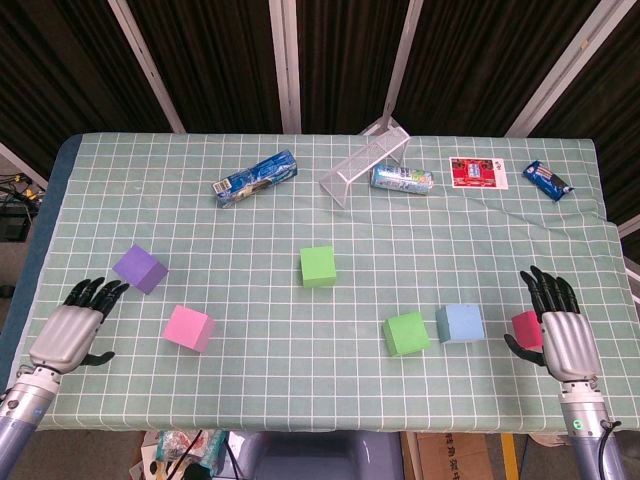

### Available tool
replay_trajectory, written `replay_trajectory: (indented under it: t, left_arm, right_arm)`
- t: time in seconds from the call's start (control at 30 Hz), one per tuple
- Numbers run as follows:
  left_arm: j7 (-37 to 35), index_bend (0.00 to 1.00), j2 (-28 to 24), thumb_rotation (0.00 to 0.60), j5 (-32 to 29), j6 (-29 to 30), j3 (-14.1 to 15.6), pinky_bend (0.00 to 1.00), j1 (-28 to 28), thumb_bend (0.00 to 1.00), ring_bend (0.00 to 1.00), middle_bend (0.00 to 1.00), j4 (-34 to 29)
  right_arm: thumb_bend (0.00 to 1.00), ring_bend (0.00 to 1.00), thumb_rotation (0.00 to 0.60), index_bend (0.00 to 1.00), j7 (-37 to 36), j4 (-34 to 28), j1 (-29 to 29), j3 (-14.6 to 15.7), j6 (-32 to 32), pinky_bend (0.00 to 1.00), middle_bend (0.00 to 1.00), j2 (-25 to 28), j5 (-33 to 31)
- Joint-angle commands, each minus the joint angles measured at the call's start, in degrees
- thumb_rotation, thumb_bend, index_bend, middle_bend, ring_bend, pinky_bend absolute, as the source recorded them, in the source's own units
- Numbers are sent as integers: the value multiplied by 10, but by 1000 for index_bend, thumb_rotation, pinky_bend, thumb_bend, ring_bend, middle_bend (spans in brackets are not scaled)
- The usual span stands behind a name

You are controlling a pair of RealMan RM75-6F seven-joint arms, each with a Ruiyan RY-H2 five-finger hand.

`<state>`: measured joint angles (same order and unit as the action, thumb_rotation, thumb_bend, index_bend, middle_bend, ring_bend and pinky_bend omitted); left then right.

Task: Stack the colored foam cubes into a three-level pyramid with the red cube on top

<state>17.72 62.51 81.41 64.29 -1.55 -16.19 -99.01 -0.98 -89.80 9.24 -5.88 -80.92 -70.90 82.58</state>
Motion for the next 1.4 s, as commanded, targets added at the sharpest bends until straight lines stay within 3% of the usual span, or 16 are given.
replay_trajectory:
  t: [0.03, 0.63, 0.9, 1.17, 1.4]
  left_arm:
    - [37, 0, 5, 600, -17, -32, -6, 3, -28, 25, 0, 148, -19]
    - [163, 0, 56, 600, -93, -94, -10, 3, -93, 45, 0, 179, -58]
    - [192, 0, 82, 600, -120, -100, -6, 3, -110, 127, 0, 175, -53]
    - [205, 0, 102, 600, -137, -83, -3, 36, -114, 247, 45, 395, -49]
    - [193, 0, 121, 600, -153, -60, -16, 43, -115, 258, 52, 410, -49]
  right_arm:
    - [242, 0, 600, 0, 0, -1, 0, -1, 0, 0, 0, 0, -1]
    - [242, 0, 600, 0, -4, -4, -1, -5, -1, 0, 0, 4, -6]
    - [242, 0, 600, 0, -6, -5, -1, -5, 0, 0, 0, 4, -6]
    - [242, 0, 600, 0, -9, -6, -1, -6, 1, 0, 0, 5, -8]
    - [242, 0, 600, 0, -11, -8, 0, -6, 5, 0, 0, 6, -10]
